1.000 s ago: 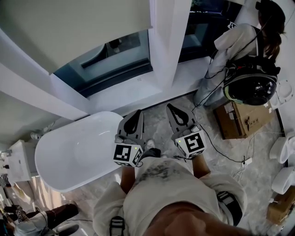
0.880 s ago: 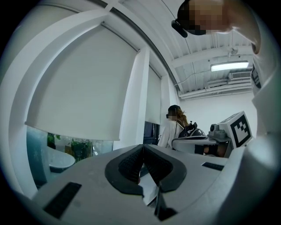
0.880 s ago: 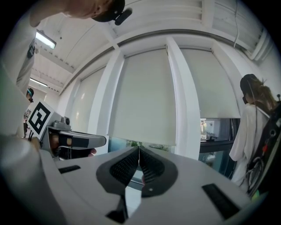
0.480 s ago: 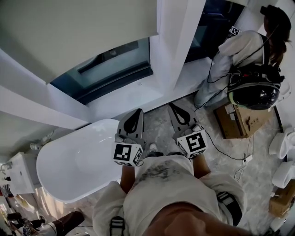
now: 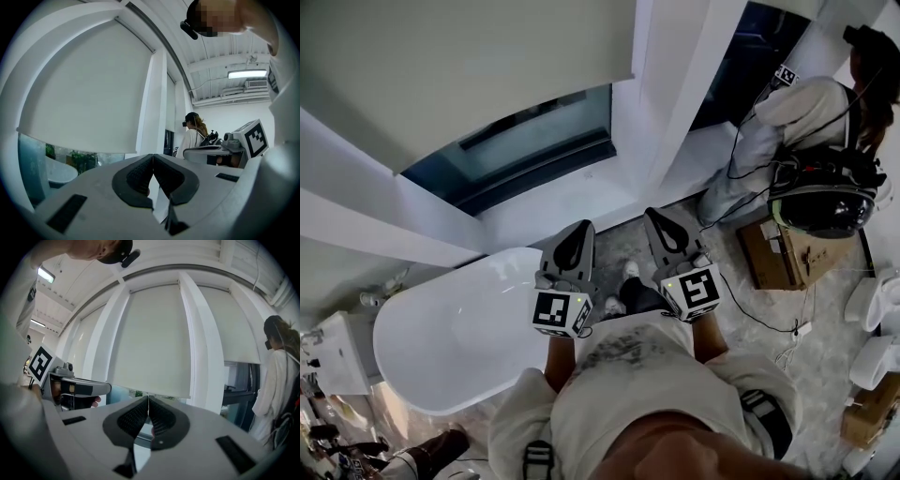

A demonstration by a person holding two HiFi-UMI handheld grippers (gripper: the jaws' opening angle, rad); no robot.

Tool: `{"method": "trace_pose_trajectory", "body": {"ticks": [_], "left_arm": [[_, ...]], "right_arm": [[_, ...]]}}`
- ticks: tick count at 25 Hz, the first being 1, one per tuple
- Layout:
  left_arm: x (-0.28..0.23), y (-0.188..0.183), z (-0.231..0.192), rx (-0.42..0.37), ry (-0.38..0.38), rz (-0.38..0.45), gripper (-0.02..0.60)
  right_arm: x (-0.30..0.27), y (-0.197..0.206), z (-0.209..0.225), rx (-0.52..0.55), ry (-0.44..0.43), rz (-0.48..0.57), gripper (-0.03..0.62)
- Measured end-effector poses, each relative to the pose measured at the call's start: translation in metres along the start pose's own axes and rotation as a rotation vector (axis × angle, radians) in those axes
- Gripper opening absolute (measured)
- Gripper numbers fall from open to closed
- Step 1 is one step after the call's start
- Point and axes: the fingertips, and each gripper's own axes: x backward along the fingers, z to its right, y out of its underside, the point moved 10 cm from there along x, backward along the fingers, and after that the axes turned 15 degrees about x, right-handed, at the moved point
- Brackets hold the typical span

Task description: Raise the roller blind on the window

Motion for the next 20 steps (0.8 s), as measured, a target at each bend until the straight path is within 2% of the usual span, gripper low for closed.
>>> {"method": "trace_pose_trajectory", "body": {"ticks": [20], "left_arm": [[-0.108,-0.01,-0.028,-0.004,-0.072,-0.003,0.009]], "right_arm": [[-0.088,0.025,0.086,-0.012,-0.086,0.035,0.063]]}}
